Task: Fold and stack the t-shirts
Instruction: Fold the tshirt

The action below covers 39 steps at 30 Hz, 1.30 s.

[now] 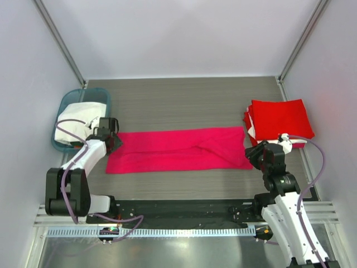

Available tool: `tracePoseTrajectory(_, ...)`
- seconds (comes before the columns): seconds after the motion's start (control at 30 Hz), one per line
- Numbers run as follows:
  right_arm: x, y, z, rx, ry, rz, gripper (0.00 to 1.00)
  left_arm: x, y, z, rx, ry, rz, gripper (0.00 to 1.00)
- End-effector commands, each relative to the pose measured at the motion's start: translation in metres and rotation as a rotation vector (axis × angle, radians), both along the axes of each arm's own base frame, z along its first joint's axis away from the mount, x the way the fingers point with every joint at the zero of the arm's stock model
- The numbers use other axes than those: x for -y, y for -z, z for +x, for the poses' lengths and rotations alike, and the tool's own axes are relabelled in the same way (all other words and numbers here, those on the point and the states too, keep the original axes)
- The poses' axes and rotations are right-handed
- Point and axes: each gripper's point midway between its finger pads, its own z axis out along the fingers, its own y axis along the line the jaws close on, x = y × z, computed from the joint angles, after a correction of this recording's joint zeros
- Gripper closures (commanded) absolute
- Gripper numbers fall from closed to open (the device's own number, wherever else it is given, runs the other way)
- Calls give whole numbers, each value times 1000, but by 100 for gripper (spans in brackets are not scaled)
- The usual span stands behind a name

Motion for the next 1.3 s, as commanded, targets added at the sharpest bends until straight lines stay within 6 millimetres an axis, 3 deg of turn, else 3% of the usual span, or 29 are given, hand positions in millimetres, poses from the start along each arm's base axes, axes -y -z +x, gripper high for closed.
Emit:
tracePoseTrajectory(0.0,9,-19,3,114,68,9,53,1,-36,1,160,2,-21,45)
tracePoseTrajectory(0.07,8,-22,5,131,47,-3,50,0,-49,-4,205,-4,-21,32)
tracePoseTrajectory(0.2,-7,-15,21,62,-70,-28,50,10,-86,-6,325,29,-64,30)
tracePoseTrajectory(0.23,-13,-22,31,67,-103,-24,51,16,-93,-5,349,44,-86,30)
tracePoseTrajectory(0.27,-18,-5,37,-12,-149,-38,51,25,-103,-4,379,72,-122,30)
tracePoseTrajectory(0.3,-32,-2,41,-40,-218,-7,52,32,-110,0,407,92,-146,30)
tracePoseTrajectory(0.37,-40,-9,58,-47,-269,-13,52,54,-115,7,414,147,-193,30)
tracePoseTrajectory(0.4,-44,6,62,-108,-307,-25,52,64,-118,12,419,174,-205,31)
tracePoseTrajectory(0.43,-51,-2,71,-90,-344,-16,53,86,-128,17,432,234,-217,31)
tracePoseTrajectory(0.47,-54,2,75,-106,-358,-13,53,98,-118,25,391,255,-218,31)
tracePoseTrajectory(0.5,-58,10,78,-132,-375,-8,54,111,-118,28,380,288,-230,31)
tracePoseTrajectory(0.57,-70,7,91,-105,-420,24,57,147,-127,41,375,370,-264,31)
tracePoseTrajectory(0.6,-75,15,96,-124,-426,35,60,167,-111,45,314,413,-278,31)
tracePoseTrajectory(0.63,-80,12,102,-116,-444,42,63,178,-126,57,341,427,-291,31)
tracePoseTrajectory(0.67,-87,13,104,-121,-462,44,64,190,-111,65,296,436,-292,31)
tracePoseTrajectory(0.7,-90,23,107,-152,-467,43,65,206,-111,68,289,466,-301,31)
tracePoseTrajectory(0.73,-95,18,114,-143,-474,44,67,218,-130,83,326,486,-313,31)
tracePoseTrajectory(0.77,-98,20,117,-149,-483,45,67,230,-129,89,316,509,-320,31)
tracePoseTrajectory(0.8,-105,21,118,-154,-503,47,68,245,-112,96,271,536,-319,31)
tracePoseTrajectory(0.83,-109,25,124,-167,-506,52,68,265,-128,109,300,572,-354,32)
tracePoseTrajectory(0.87,-113,27,125,-173,-523,63,68,276,-128,115,290,593,-370,32)
tracePoseTrajectory(0.93,-117,34,132,-184,-529,75,69,318,-122,127,263,680,-427,33)
tracePoseTrajectory(0.97,-118,35,133,-188,-536,82,68,334,-123,128,255,722,-459,33)
tracePoseTrajectory(1.0,-120,37,135,-184,-543,83,67,361,-141,131,289,797,-498,33)
tracePoseTrajectory(1.03,-120,41,137,-191,-546,83,66,383,-121,127,241,887,-527,35)
tracePoseTrajectory(1.1,-123,44,139,-189,-558,87,65,417,-123,119,244,982,-558,36)
tracePoseTrajectory(1.13,-123,45,140,-190,-562,88,65,428,-108,116,220,1015,-561,37)
tracePoseTrajectory(1.27,-123,62,140,-227,-567,85,66,457,-92,104,225,1067,-678,46)
